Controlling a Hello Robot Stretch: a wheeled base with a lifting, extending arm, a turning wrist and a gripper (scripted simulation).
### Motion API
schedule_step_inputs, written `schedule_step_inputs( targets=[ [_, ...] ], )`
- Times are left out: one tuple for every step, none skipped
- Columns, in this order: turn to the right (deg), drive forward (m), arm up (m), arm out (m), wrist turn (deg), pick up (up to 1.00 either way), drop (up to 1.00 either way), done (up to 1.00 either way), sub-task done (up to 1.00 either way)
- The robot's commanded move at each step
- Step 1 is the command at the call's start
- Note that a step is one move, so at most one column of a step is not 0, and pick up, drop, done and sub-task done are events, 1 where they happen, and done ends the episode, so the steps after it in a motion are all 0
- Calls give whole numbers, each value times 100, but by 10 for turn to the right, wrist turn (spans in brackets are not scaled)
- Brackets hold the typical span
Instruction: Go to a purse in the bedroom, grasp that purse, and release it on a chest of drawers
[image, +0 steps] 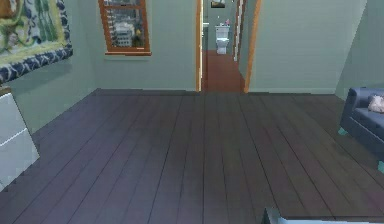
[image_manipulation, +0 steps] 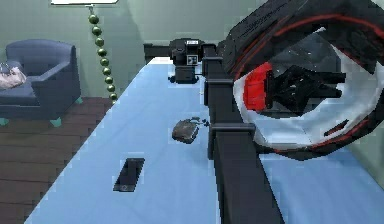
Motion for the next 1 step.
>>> schedule_step_inputs(
  targets=[
    [0,0,0,0,30,0,0,0,0]
  ],
)
